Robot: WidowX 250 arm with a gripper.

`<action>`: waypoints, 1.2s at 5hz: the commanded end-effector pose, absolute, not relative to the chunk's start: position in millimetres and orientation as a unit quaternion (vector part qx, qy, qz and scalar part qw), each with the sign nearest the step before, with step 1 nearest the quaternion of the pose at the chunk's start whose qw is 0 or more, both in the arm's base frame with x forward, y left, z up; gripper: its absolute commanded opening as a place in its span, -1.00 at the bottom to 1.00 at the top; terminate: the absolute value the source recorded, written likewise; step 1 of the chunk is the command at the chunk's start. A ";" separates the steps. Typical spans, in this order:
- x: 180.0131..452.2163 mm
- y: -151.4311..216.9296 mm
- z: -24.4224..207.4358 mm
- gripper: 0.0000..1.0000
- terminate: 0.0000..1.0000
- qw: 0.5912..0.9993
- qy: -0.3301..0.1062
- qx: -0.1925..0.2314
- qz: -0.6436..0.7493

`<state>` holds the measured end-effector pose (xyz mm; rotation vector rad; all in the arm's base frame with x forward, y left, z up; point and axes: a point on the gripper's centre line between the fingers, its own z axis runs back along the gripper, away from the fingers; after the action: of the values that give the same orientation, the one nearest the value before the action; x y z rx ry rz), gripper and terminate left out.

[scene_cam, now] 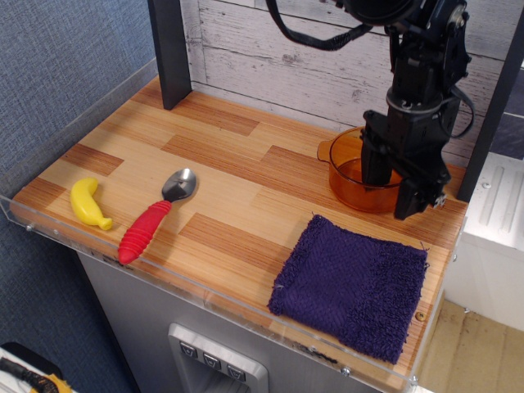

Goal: Move the orange pot behind the purple towel, near the back right corner of the table.

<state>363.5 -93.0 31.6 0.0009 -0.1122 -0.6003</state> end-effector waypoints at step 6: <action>298.7 54.2 108.8 1.00 -1.00 0.994 -0.070 0.046 -0.064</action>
<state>303.7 55.0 85.6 0.0739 -0.0865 -0.1369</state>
